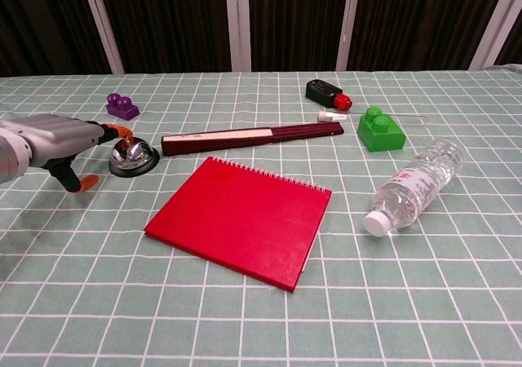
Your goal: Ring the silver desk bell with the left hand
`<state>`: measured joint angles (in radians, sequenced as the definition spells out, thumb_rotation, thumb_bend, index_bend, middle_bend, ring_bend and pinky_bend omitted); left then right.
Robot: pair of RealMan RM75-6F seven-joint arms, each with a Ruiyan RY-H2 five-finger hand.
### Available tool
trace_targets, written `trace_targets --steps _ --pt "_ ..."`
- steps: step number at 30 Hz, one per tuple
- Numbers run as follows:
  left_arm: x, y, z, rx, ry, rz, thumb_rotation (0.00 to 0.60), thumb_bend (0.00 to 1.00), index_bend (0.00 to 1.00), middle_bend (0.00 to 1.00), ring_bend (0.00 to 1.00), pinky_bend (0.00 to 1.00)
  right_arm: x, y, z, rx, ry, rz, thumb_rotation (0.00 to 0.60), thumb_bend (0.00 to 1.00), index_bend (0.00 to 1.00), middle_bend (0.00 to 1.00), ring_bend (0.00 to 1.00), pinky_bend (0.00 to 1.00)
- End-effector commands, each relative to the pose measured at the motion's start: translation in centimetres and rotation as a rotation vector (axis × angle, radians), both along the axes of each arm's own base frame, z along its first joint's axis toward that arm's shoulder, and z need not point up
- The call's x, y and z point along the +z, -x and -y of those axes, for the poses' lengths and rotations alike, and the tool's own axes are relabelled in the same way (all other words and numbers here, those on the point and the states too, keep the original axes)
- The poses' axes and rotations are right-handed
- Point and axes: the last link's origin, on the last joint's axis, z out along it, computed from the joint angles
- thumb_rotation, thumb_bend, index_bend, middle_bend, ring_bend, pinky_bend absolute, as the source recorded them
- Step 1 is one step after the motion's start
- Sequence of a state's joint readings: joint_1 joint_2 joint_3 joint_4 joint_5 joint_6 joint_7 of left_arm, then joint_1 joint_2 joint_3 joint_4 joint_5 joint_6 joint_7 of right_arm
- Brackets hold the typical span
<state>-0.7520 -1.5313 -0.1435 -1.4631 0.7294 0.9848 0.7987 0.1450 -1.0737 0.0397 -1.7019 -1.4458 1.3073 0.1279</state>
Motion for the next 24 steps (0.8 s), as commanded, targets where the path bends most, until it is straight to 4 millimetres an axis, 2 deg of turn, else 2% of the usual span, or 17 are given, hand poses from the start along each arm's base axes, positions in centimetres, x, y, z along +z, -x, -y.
trace_targets --steps 1,5,10,14,19,20,24 --pt "1.4 -1.3 -0.5 -0.031 -0.064 0.067 0.6 0.59 0.0 0.0 0.0 0.0 0.0 0.0 0.0 0.001 0.001 0.0 0.6 0.29 0.0 0.0 0.0 0.0" --pt "4.4 -3.6 -0.7 -0.114 -0.168 0.181 0.6 0.45 0.0 0.0 0.0 0.0 0.0 0.0 0.0 0.004 0.003 -0.005 0.6 0.29 0.0 0.0 0.0 0.0" --pt "7.6 -3.4 1.4 -0.137 -0.226 0.22 0.6 0.28 0.0 0.0 0.0 0.0 0.0 0.0 0.0 0.004 0.004 -0.009 0.6 0.29 0.0 0.0 0.0 0.0" --pt "10.3 -1.1 5.5 -0.093 -0.247 0.218 0.6 0.21 0.0 0.0 0.0 0.0 0.1 0.0 -0.1 0.009 0.005 -0.017 0.6 0.29 0.0 0.0 0.0 0.0" --pt "12.5 2.3 11.4 -0.021 -0.253 0.204 0.6 0.17 0.0 0.0 0.0 0.0 0.0 0.0 -0.1 0.015 0.005 -0.029 0.6 0.29 0.0 0.0 0.0 0.0" --pt "13.1 3.5 13.2 -0.003 -0.256 0.197 0.6 0.16 0.0 0.0 0.0 0.0 0.0 -0.1 -0.1 0.017 0.006 -0.033 0.6 0.29 0.0 0.0 0.0 0.0" --pt "14.2 5.9 17.0 0.018 -0.278 0.186 0.6 0.15 0.0 0.0 0.0 0.0 -0.2 -0.1 -0.1 0.018 0.005 -0.038 0.6 0.29 0.0 0.0 0.0 0.0"
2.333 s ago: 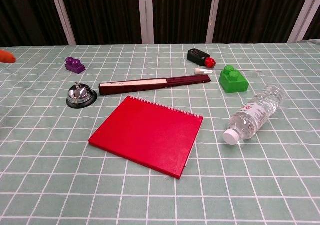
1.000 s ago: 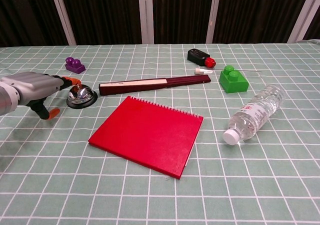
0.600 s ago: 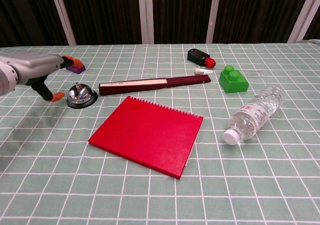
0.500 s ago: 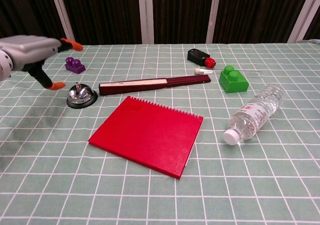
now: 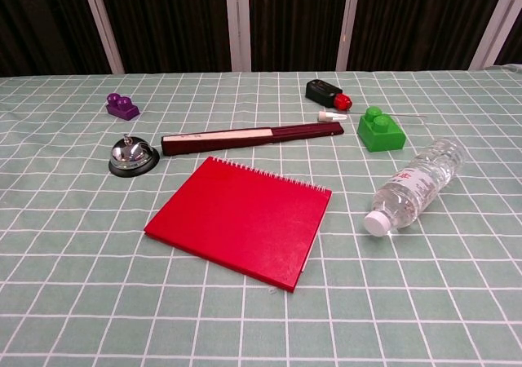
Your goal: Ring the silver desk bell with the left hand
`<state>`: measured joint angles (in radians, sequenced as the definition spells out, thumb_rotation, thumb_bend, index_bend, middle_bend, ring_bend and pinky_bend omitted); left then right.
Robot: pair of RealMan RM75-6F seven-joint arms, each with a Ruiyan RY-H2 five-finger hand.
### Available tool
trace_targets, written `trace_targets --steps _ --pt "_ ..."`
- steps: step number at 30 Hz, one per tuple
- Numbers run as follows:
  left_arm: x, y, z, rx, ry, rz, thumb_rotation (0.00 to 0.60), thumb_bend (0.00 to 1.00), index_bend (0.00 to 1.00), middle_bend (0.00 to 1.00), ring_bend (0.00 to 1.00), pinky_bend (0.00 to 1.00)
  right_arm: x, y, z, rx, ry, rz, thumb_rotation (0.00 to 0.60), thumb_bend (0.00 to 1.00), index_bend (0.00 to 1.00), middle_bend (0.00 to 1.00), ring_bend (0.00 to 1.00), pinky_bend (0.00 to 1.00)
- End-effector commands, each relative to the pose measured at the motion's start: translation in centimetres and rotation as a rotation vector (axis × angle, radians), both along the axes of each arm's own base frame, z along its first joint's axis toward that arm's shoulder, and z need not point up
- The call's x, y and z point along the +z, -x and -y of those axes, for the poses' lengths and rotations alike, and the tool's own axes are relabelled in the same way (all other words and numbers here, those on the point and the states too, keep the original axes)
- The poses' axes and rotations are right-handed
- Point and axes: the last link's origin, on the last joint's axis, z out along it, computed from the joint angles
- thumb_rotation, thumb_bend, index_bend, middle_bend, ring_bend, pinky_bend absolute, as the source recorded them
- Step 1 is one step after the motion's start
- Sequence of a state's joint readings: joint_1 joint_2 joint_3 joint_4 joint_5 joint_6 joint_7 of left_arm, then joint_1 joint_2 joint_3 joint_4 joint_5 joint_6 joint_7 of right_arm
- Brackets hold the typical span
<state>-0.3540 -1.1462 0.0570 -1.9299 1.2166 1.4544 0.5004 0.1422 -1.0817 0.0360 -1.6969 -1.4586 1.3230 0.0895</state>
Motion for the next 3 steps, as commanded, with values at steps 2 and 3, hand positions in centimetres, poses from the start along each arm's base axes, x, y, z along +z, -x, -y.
trace_targets --steps 2,3 --pt "2.2 3.1 5.2 0.023 -0.041 -0.008 0.6 0.15 0.0 0.0 0.0 0.0 -0.1 0.0 0.0 -0.001 0.002 0.001 0.6 0.29 0.0 0.0 0.0 0.0" --pt "2.3 3.2 5.5 0.021 -0.042 -0.01 0.6 0.15 0.0 0.0 0.0 0.0 -0.1 -0.1 0.0 0.0 0.002 0.001 0.6 0.29 0.0 0.0 0.0 0.0"
